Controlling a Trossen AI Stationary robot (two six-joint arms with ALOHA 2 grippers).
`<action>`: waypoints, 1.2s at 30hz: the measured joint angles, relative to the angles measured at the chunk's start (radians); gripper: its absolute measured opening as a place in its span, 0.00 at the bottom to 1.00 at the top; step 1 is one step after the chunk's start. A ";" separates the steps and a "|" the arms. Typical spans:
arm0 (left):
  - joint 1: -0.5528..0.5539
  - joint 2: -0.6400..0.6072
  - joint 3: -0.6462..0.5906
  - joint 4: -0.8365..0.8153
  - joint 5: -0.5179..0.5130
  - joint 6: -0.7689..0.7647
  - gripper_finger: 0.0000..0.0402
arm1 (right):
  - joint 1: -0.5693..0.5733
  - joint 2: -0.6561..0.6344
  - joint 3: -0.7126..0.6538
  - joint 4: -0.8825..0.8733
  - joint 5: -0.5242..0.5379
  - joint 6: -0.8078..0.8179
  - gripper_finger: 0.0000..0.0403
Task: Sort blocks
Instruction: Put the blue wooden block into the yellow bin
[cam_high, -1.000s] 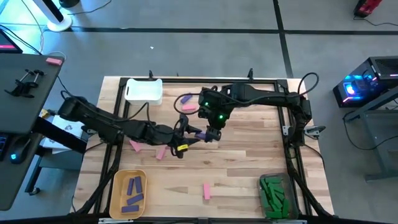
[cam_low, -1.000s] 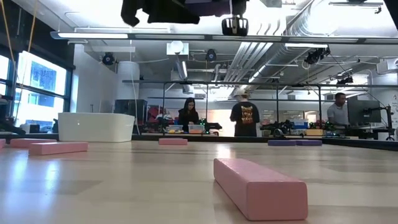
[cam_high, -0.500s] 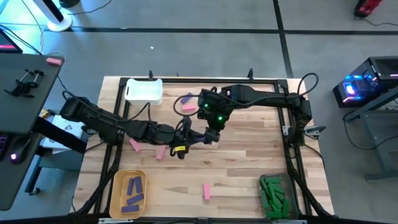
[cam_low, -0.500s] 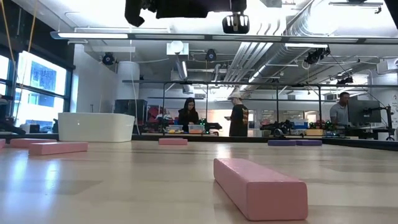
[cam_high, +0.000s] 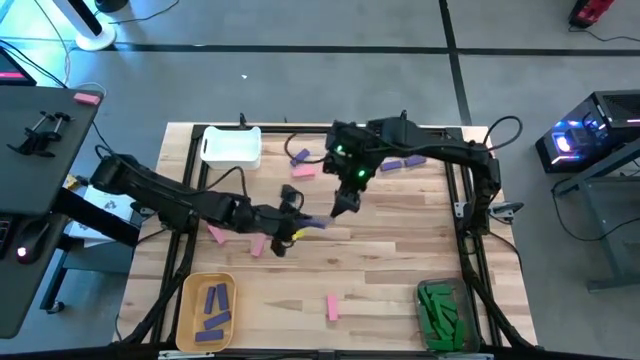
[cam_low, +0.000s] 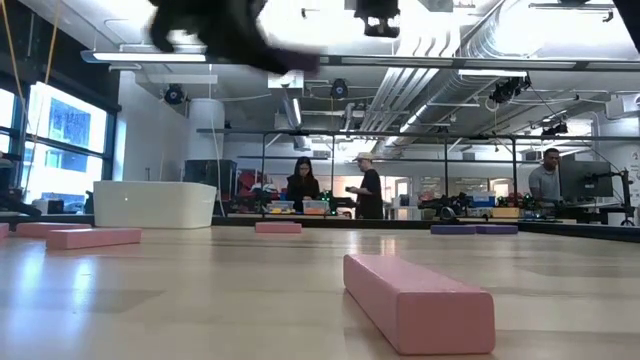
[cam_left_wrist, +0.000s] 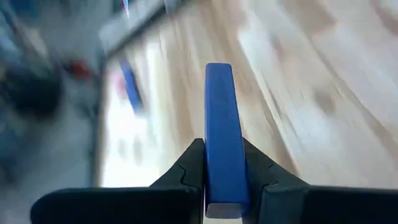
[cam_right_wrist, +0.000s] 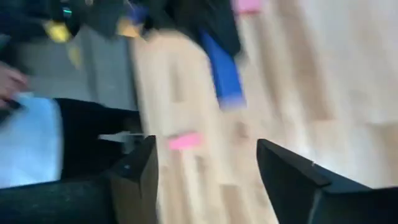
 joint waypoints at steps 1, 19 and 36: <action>-0.003 -0.020 0.000 -0.094 -0.003 -0.104 0.08 | -0.009 0.000 0.015 -0.037 0.031 -0.025 0.52; -0.905 -0.216 -0.024 -0.596 0.081 -1.846 0.08 | -0.147 0.000 -0.256 0.014 -0.027 -0.349 0.50; -0.987 -0.044 -0.023 -0.683 0.301 -2.103 0.33 | -0.146 -0.001 -0.315 -0.063 -0.038 -0.409 0.49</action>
